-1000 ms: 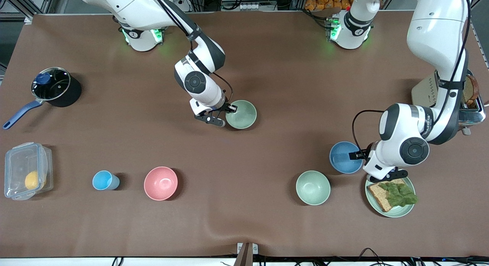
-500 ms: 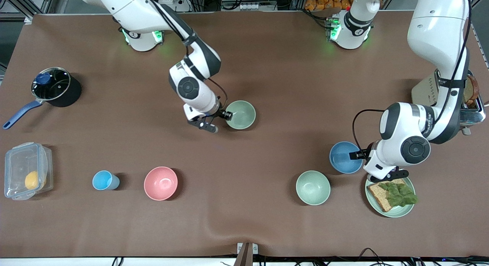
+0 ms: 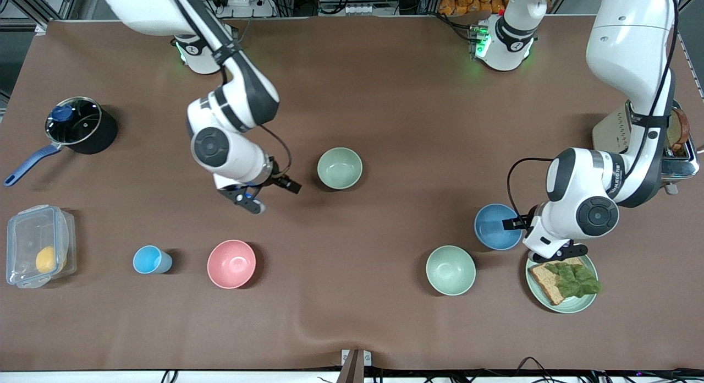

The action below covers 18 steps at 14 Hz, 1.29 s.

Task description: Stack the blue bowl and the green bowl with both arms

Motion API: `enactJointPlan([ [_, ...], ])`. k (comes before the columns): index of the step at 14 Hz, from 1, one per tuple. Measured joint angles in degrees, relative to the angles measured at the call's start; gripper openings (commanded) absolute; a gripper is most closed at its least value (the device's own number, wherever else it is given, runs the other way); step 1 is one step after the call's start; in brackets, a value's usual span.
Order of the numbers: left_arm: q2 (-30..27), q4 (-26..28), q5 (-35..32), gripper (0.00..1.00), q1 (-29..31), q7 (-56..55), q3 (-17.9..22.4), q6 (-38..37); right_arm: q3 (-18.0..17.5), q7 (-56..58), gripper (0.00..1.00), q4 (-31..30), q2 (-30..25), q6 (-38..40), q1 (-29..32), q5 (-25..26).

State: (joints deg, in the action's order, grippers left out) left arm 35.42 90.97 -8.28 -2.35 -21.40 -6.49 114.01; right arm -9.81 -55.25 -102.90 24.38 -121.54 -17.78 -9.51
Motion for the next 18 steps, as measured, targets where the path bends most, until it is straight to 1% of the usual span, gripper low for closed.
enactJointPlan([
  [4, 1.39, 0.17, 0.00, 1.00, -0.17, -0.06, -0.08, 3.58, -0.22, -15.07, 1.00, -0.40, 3.86, -5.13, -1.19, -0.01],
  [7, 2.35, 0.42, 0.00, 1.00, 0.10, -0.06, 0.06, 5.11, -0.22, -20.29, 1.00, -0.68, 6.18, -6.62, -2.21, -0.01],
  [10, 4.74, 0.67, 0.00, 1.00, 0.77, -0.06, 0.14, 7.89, -0.24, -26.19, 1.00, -3.01, 6.37, -10.62, -2.39, -0.02],
  [11, 5.38, 0.71, 0.00, 0.53, 0.77, -0.06, 0.12, 8.21, -0.26, -27.83, 1.00, -3.75, 6.45, -11.91, -2.89, -0.02],
  [12, 5.80, 0.81, 0.00, 0.10, 0.72, -0.06, 0.06, 8.32, -0.28, -29.22, 1.00, -4.31, 6.63, -13.13, -3.47, -0.02],
  [13, 5.99, 0.85, 0.00, 0.00, 0.73, -0.06, 0.04, 8.36, -0.29, -30.11, 1.00, -4.67, 6.91, -14.08, -3.99, -0.02],
  [16, 5.96, 0.75, 0.00, 0.00, 0.83, -0.06, 0.05, 8.45, -0.32, -31.01, 1.00, -5.71, 7.67, -16.17, -5.05, -0.02],
  [18, 5.81, 0.57, 0.00, 0.00, 0.80, -0.06, -0.06, 8.54, -0.41, -31.05, 1.00, -7.56, 7.74, -18.68, -5.24, -0.02],
])
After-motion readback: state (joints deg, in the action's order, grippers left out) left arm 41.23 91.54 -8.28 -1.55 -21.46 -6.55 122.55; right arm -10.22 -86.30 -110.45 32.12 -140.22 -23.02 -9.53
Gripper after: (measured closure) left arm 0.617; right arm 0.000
